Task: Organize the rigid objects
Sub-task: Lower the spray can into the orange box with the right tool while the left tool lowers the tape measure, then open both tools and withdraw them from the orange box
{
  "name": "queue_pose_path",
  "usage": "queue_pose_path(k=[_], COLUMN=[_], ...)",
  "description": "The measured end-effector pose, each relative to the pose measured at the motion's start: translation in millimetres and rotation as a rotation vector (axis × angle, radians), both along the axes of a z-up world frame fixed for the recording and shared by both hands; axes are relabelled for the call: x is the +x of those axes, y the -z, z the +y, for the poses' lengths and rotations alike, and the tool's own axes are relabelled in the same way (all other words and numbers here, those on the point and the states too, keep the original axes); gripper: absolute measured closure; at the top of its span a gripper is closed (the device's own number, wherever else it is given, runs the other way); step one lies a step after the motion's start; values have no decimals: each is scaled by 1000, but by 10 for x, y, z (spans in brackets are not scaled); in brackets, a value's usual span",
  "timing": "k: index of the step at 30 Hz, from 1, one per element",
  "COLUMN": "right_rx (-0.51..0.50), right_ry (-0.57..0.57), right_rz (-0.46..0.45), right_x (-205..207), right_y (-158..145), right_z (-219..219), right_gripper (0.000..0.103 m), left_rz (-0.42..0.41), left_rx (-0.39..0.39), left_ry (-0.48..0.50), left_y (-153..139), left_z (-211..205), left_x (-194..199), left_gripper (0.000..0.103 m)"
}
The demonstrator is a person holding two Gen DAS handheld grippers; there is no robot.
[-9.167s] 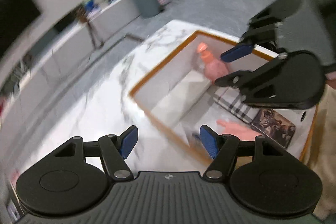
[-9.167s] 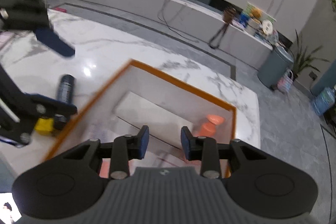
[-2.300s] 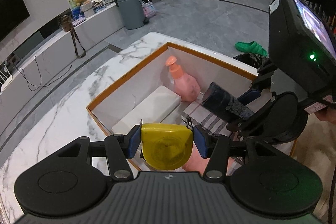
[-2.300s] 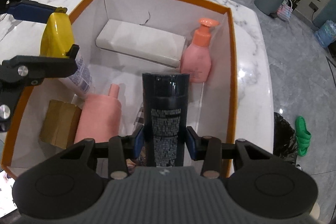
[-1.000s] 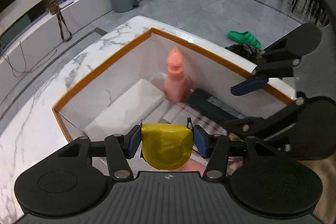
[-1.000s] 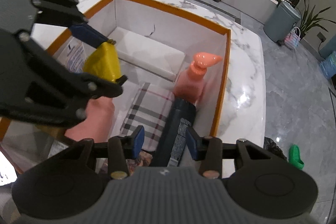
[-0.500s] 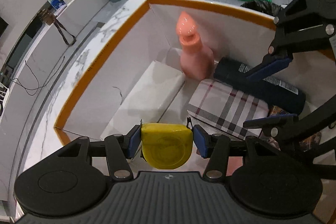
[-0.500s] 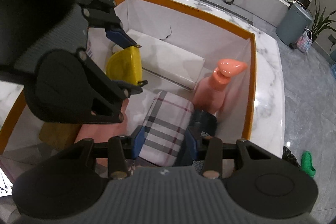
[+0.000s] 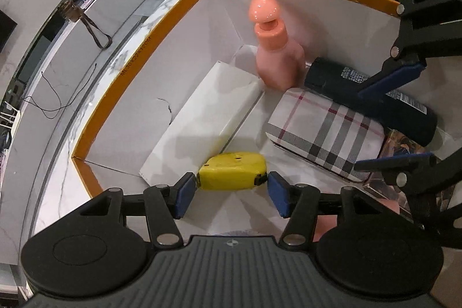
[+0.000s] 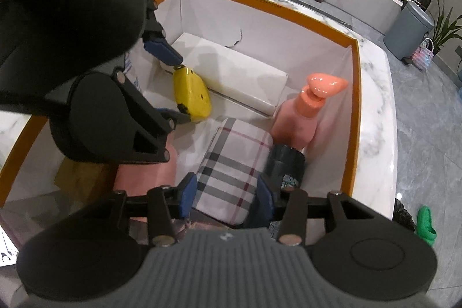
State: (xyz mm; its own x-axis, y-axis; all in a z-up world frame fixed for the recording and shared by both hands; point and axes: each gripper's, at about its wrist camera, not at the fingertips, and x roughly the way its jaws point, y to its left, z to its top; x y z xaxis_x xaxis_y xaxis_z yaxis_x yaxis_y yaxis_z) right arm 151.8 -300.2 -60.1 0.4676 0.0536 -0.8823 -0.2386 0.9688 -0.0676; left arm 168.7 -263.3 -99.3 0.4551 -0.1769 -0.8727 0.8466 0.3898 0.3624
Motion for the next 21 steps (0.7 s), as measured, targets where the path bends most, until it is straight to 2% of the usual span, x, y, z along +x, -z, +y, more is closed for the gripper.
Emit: queue_pose_path(k=[3,5,7,13,16,21], right_rx=[-1,-1,-8,-14,-10,-10], right_ry=[4,10,18,42,55,60], right_rz=[-2,-3,-10,-37,-58,-104], right_x=[-8,-6,-7,-48,-108,-251], right_y=[-26,-44,-71,-188,-268,-432], right_z=[-6,-11,-21,-43,-49,-6], right_gripper=[54,52,47,47,41,40], left_rz=[-19,-19,-6,-15,-31,-30], left_rx=[-40,-98,-150,-286,-334,-394], left_ry=[-4,-18,-41,-97,-148,-236], left_y=[-79,-157,-242,-587,-762,-998], left_z=[42,95,153,344,488,769], left_x=[-28,-55,-88,-218,-312,-446], left_gripper=[29,26,26,26,26,26])
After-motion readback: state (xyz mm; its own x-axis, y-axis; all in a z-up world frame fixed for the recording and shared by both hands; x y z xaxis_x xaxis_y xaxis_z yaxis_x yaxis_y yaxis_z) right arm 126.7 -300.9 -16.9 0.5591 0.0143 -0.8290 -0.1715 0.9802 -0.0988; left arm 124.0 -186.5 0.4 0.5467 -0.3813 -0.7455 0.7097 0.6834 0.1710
